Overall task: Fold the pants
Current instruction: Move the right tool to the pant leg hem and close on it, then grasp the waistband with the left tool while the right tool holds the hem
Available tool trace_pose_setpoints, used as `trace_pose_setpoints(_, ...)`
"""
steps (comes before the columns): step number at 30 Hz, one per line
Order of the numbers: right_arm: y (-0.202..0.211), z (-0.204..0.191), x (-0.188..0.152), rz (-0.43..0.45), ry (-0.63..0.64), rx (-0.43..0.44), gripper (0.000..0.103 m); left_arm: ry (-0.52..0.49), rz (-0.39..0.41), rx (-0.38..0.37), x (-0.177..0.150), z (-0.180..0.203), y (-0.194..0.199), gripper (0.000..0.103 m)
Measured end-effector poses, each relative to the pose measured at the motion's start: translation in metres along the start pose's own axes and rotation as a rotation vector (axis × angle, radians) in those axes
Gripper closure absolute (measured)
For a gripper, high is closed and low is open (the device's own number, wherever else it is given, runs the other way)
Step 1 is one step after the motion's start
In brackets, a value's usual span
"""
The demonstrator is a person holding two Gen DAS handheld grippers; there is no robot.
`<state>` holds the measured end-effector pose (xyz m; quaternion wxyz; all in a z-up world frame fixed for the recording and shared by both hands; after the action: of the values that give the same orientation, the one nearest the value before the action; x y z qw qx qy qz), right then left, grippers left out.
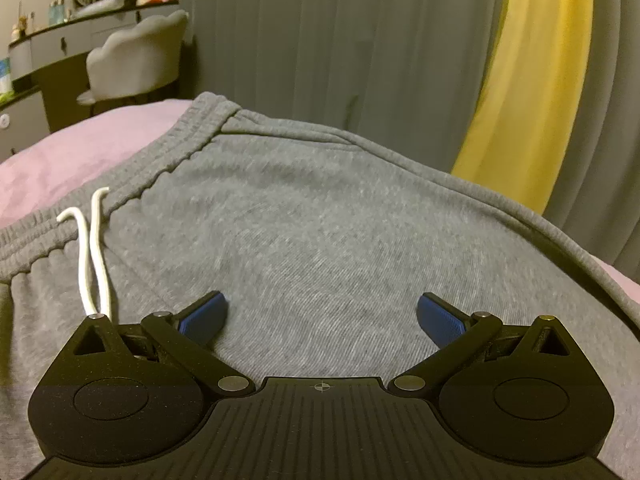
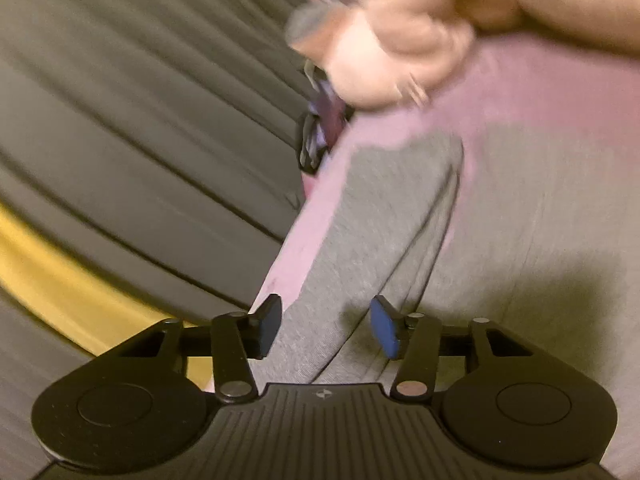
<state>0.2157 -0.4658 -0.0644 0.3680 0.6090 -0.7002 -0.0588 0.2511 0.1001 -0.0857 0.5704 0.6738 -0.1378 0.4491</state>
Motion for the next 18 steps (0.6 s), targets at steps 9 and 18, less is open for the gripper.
trace_pose_setpoints(9,-0.046,0.016,-0.005,-0.057,-0.111,-0.028,0.064,0.006,0.017,0.006,-0.001,0.000,-0.001,0.000)
trace_pose_setpoints(18,-0.058,0.011,0.002,-0.042,-0.105,-0.008,0.078,0.015,0.026,0.008,0.000,0.002,-0.001,0.000)
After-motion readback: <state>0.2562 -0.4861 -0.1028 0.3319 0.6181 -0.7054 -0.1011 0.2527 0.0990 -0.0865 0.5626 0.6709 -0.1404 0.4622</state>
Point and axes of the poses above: each gripper's, at about its wrist camera, not at the fingertips, and y roughly against the way its jaws point, z to its right, x to its top, the point moved 4 cm from there along -y, roughly the way its jaws point
